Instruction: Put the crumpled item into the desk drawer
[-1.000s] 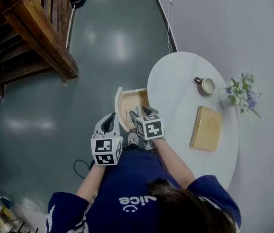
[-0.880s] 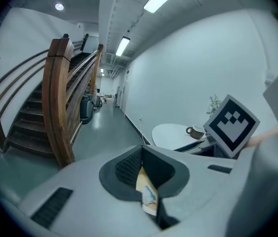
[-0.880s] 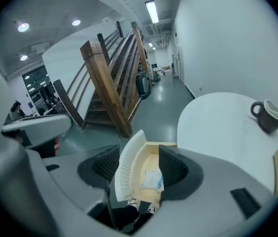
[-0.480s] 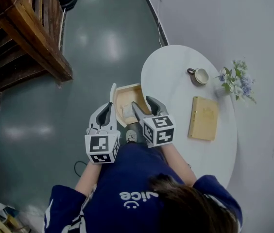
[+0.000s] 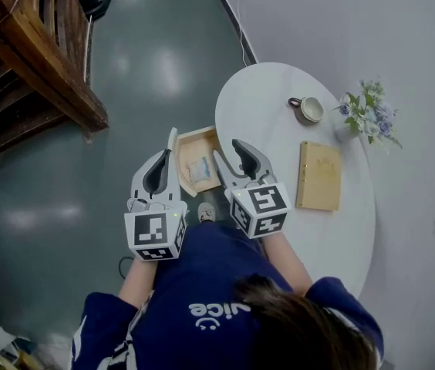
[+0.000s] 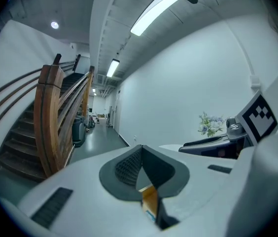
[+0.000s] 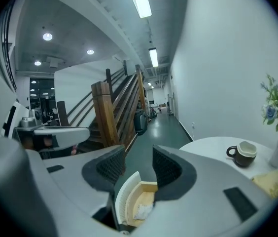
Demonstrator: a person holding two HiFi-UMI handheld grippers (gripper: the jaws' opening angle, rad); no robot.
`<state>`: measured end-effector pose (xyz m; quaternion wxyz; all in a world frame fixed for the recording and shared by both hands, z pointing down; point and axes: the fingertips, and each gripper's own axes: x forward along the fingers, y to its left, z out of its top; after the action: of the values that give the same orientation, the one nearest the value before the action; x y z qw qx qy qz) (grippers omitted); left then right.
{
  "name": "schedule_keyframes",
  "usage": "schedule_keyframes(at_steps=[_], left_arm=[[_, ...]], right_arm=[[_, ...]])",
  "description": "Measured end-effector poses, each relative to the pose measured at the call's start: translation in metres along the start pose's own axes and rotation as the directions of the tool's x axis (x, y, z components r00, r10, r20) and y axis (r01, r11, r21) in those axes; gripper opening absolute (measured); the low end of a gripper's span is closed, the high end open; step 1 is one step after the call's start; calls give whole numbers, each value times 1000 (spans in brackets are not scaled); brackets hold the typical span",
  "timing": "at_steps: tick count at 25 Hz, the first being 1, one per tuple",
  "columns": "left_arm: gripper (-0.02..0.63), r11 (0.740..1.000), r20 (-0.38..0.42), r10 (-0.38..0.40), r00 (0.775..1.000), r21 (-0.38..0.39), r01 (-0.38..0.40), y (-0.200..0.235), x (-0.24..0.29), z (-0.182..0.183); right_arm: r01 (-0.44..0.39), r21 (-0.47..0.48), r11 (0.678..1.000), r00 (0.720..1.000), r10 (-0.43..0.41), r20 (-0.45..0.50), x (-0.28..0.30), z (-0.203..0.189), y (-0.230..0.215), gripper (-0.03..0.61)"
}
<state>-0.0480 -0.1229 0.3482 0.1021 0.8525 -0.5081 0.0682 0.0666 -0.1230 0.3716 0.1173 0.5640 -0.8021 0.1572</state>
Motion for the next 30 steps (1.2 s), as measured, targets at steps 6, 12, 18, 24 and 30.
schedule_keyframes(at_steps=[6, 12, 18, 24, 30], left_arm=[[3, 1000, 13, -14, 1000, -1, 14, -7, -2, 5], [4, 999, 14, -28, 1000, 24, 27, -13, -3, 7], [4, 1000, -14, -15, 1000, 14, 15, -12, -2, 5], [3, 1000, -24, -1, 1000, 10, 1, -9, 2, 3], [3, 1000, -25, 2, 1000, 6, -1, -8, 5, 1]], right_arm=[[-14, 17, 1000, 999, 13, 51, -7, 11, 4, 55], [-30, 21, 999, 997, 28, 66, -9, 16, 7, 8], [-15, -10, 1000, 998, 16, 67, -9, 17, 8, 8], [-15, -44, 999, 998, 18, 62, -5, 16, 7, 6], [-27, -62, 998, 998, 30, 55, 0, 15, 8, 6]])
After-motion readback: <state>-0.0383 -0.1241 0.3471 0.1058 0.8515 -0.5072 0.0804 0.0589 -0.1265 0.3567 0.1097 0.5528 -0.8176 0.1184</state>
